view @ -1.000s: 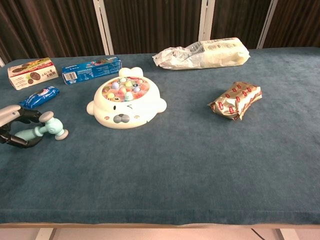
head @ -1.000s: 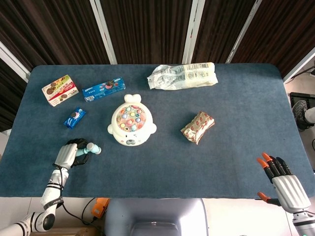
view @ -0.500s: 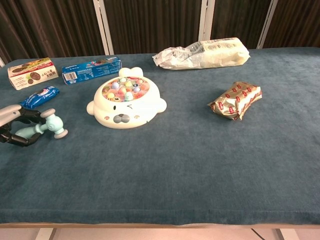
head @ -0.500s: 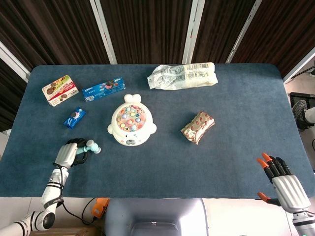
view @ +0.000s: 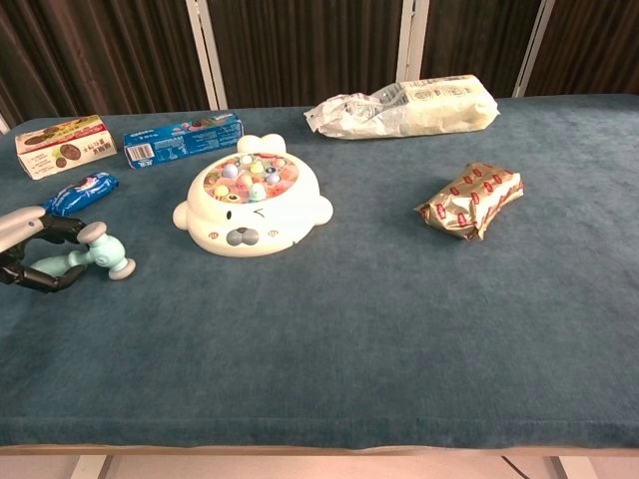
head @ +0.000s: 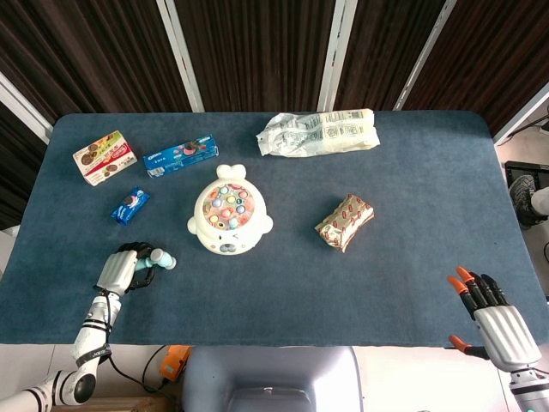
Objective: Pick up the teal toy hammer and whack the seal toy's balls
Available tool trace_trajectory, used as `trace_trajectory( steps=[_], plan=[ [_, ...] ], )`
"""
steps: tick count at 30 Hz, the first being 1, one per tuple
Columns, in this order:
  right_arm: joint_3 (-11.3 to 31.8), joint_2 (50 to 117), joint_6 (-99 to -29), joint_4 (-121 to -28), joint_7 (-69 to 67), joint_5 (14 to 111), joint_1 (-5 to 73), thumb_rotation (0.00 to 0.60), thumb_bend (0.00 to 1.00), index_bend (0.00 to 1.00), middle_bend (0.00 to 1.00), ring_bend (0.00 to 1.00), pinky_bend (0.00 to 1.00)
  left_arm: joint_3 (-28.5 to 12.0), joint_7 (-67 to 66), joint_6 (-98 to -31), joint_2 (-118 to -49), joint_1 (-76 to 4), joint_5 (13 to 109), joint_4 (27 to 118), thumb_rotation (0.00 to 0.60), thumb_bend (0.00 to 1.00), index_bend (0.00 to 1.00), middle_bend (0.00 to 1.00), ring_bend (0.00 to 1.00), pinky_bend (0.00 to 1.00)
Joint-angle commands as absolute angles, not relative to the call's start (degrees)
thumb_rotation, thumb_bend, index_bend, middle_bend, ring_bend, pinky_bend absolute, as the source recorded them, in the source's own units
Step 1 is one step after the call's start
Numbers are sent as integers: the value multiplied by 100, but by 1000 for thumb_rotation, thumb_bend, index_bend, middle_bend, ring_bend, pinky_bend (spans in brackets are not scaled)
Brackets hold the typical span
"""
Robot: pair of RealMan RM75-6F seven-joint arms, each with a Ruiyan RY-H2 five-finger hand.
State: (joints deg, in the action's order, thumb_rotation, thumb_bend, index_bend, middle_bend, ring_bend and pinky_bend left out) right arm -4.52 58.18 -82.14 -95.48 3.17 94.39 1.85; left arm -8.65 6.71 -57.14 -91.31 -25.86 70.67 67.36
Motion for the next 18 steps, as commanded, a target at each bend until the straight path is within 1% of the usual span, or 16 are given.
trace_trajectory(
  steps=[1,7,18],
  plan=[
    [-451,5817,-8222,-9544,311,9441,182,600,299,0,0,0,0,-866,636,-5716,-9139,-2585,7047,6732,600,459,437,290,204,191],
    [-452,5815,-8225,-9546,308,9443,181,600,299,0,0,0,0,-850,461,-5716,-9148,-2596,7004,6720,600,492,481,336,229,218],
    [-455,5818,-8223,-9544,313,9447,180,600,299,0,0,0,0,-833,401,-5815,-9152,-2561,7017,6750,600,524,540,399,277,230]
  ],
)
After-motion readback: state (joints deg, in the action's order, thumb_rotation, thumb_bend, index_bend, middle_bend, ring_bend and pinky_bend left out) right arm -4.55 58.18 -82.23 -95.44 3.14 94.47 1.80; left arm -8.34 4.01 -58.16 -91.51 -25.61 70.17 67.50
